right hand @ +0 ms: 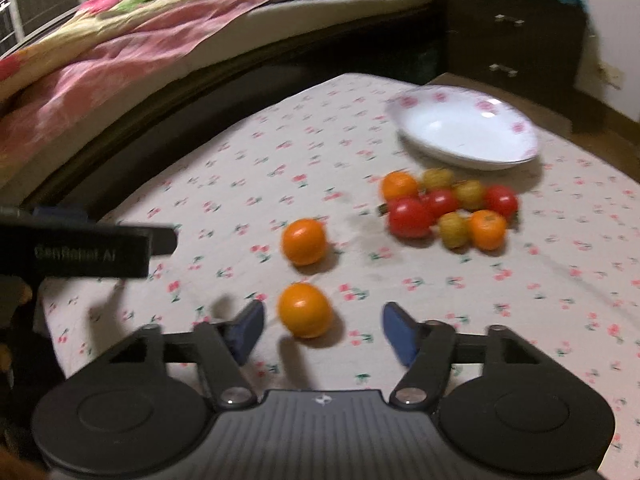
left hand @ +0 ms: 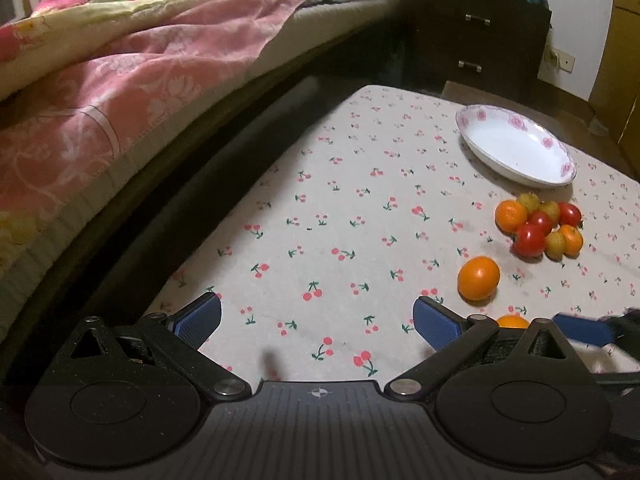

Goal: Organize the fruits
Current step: 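Grasp one orange with the right gripper while the left gripper grasps the other orange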

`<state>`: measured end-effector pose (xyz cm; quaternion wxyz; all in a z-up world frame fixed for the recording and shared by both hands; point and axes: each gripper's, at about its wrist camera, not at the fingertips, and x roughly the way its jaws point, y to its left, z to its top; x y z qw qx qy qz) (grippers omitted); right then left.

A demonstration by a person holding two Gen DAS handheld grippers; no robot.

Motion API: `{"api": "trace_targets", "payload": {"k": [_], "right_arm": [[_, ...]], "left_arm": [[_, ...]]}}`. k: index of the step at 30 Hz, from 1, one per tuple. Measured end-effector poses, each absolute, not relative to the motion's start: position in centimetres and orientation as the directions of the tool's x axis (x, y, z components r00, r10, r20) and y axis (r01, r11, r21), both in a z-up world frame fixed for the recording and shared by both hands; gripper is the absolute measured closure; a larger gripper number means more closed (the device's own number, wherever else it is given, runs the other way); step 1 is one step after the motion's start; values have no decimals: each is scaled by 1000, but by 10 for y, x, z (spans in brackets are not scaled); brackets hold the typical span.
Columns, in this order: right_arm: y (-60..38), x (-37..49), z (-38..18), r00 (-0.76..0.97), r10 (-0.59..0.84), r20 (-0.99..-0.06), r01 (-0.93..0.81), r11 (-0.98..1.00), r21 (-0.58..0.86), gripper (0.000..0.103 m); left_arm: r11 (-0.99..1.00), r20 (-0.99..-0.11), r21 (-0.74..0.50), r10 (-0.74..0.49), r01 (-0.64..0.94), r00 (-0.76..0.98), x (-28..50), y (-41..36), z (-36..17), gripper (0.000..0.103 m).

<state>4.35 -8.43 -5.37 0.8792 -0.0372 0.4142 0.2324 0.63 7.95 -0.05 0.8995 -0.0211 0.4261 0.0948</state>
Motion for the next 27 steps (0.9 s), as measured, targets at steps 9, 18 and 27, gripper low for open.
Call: {"api": "trace_targets", "payload": {"k": [9,18,27], "right_arm": [[-64,47,-67,520,396,-757,-535,842,74,67],[-66,55,-66,501,399,-768,-522,847,99,67],[-68,44,-60,515,359,-779,-534,845,37,68]], "left_arm": [[985,-782,13,116,-169,613,11,80,-3,0],[988,-789,3,98,-156,607,11,78,-5,0],[991,-787,-40,46,-126,615,12,76,-3,0]]}}
